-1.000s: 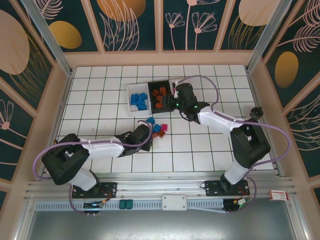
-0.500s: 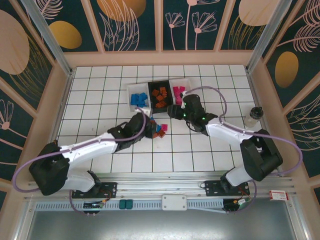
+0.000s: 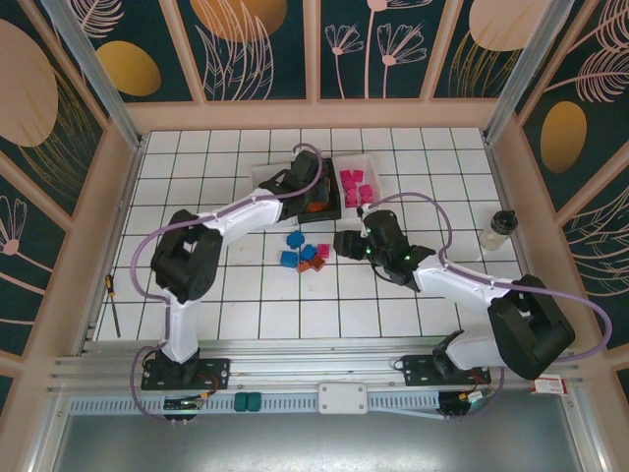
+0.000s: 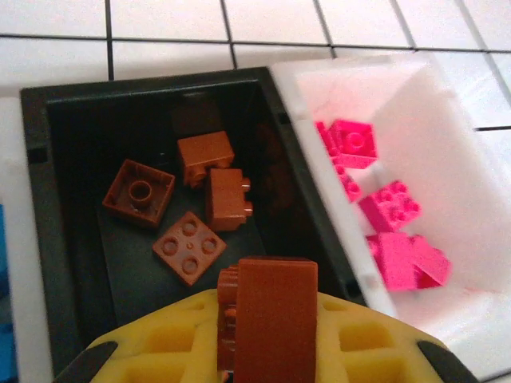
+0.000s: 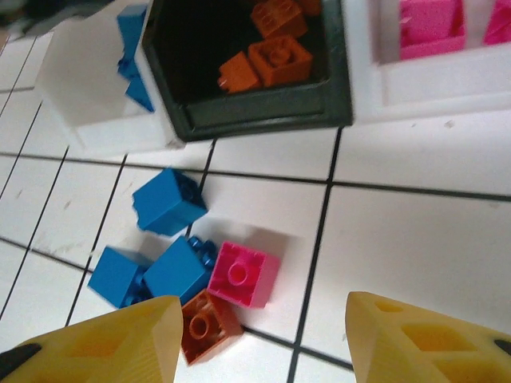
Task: Sort the legos into containers by color
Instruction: Place the lego in the container, then pick up the lego from the center of the table.
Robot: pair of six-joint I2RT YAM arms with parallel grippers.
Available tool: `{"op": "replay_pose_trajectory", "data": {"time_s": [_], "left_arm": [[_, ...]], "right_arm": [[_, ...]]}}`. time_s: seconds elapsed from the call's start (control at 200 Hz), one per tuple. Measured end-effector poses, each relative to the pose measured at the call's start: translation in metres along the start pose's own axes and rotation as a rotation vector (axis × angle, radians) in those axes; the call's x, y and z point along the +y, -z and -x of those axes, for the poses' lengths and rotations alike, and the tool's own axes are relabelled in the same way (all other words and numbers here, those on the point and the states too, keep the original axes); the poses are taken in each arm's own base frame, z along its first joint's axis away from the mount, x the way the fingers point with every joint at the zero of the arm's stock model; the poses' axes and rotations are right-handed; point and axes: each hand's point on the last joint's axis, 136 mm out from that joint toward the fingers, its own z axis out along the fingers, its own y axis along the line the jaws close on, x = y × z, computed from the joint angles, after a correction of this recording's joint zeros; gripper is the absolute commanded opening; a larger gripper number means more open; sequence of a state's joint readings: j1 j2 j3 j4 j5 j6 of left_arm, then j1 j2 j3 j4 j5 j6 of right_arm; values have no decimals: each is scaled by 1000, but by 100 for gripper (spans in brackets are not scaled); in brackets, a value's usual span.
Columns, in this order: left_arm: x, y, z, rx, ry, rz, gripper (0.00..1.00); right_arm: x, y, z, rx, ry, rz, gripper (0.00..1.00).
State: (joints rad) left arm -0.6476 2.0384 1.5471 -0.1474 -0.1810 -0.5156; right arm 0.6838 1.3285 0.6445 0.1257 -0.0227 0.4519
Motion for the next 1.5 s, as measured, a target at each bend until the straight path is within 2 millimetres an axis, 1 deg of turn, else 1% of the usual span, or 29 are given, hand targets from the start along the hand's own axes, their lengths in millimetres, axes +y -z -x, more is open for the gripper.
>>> {"op": "replay_pose_trajectory", "data": {"time_s": [0.03, 0.07, 0.1, 0.18, 0.21, 0.26, 0.31, 0.35, 0.41, 0.445, 0.561, 0.626, 0.661, 0.696, 0.721, 0.761, 0.876, 0.936, 0.981, 1.046, 1.136, 1.201, 1.376, 1.501], "left_arm": [[3, -7, 0, 11, 2, 12, 25], [6, -13, 0, 20, 5, 22, 34], [9, -15, 1, 26, 14, 28, 42], [13, -15, 5, 32, 23, 23, 67], [13, -14, 7, 27, 32, 18, 75], [11, -8, 12, 23, 37, 0, 85], [8, 0, 19, 9, 55, -17, 93], [4, 12, 23, -3, 59, -43, 98], [0, 36, 32, -32, 75, -82, 98], [-1, 54, 36, -52, 80, -104, 99], [-1, 122, 48, -146, 108, -182, 99], [5, 155, 48, -197, 128, -213, 99], [10, 168, 43, -214, 139, -221, 99], [17, 177, 37, -225, 148, -220, 98], [23, 183, 29, -227, 155, -215, 99], [33, 188, 15, -222, 166, -204, 98], [64, 191, -30, -176, 195, -142, 98], [77, 194, -48, -160, 209, -114, 98], [84, 198, -57, -156, 222, -104, 98], [90, 206, -61, -171, 237, -99, 99], [94, 216, -61, -196, 258, -104, 99], [96, 220, -60, -208, 265, -103, 99], [102, 219, -68, -200, 278, -90, 99], [104, 217, -74, -184, 280, -79, 99]], "right_arm": [[3, 0, -4, 8, 9, 6, 59], [9, 0, -10, 19, 22, 17, 60], [15, 0, -13, 25, 33, 28, 61], [30, -1, -22, 41, 64, 61, 63], [35, -2, -27, 52, 77, 72, 63], [43, -5, -34, 72, 97, 85, 64], [51, -10, -41, 92, 117, 95, 63], [56, -15, -46, 109, 136, 100, 64], [63, -22, -51, 125, 156, 101, 64], [66, -27, -52, 131, 166, 97, 64], [73, -40, -55, 142, 196, 84, 64], [75, -47, -56, 146, 211, 74, 63], [76, -50, -56, 149, 218, 68, 63], [77, -52, -57, 153, 226, 60, 63], [77, -54, -58, 154, 231, 54, 62], [78, -56, -59, 159, 246, 48, 62], [80, -63, -64, 172, 278, 24, 59], [81, -66, -67, 177, 295, 9, 57], [82, -69, -68, 181, 310, -4, 57], [83, -72, -71, 185, 331, -26, 57], [83, -75, -72, 178, 350, -60, 57], [82, -75, -73, 173, 363, -82, 57], [81, -77, -74, 161, 385, -122, 57], [79, -81, -71, 151, 394, -141, 54]]}}
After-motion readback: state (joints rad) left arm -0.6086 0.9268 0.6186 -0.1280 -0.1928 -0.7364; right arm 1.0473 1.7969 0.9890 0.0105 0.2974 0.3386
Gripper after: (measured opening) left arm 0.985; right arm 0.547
